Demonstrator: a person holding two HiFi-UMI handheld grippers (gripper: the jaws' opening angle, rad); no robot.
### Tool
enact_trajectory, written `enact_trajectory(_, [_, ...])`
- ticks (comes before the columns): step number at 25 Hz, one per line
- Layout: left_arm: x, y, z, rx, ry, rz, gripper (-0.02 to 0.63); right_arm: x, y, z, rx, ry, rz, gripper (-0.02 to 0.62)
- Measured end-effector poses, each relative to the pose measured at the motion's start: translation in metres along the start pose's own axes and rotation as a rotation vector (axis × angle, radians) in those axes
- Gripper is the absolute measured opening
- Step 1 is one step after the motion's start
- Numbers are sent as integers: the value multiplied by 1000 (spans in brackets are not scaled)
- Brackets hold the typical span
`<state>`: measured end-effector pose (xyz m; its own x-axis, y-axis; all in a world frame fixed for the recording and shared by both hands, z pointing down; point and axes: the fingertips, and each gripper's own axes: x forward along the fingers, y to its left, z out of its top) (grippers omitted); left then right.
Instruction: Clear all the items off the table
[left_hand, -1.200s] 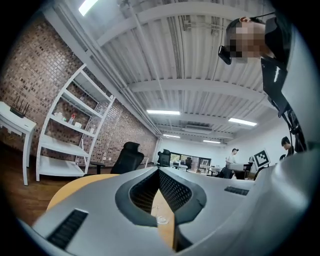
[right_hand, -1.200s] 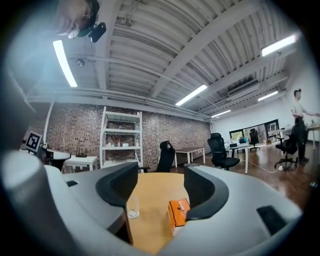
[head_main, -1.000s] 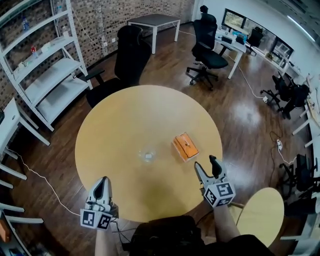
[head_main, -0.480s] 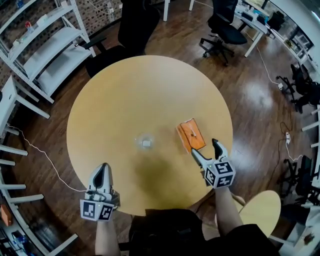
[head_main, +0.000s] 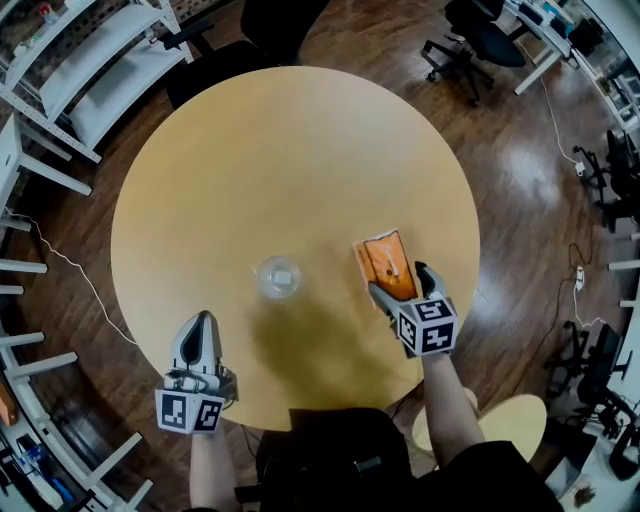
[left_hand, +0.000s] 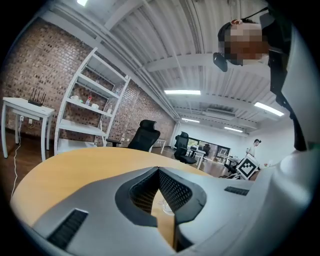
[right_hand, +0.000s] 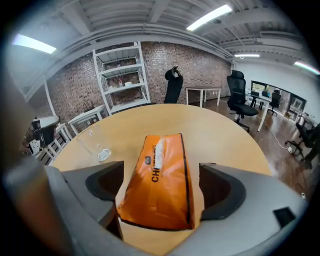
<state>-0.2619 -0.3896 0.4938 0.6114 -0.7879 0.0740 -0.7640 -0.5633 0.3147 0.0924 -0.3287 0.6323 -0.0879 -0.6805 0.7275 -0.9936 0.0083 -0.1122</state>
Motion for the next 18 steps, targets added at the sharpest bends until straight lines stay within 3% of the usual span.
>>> enact_trajectory(4, [19,1,-8,-18,4,19,-8,18,1,2,1,48,44,480])
enact_trajectory(6, [24,1,-12,-33,3,26,-8,28,4,-3,-11,93,64,543])
enact_trajectory(7, [25,0,-14,-40,4,29,-8,34,6,-8,-22,121,67,543])
enact_trajectory(12, [24,0,-23,-56,25,43,-8,44,5,-22,-56,183,30,541])
enact_trajectory(18, [19,3,-20,-60,20,54,-8,45,2,-26,-29,202,35,460])
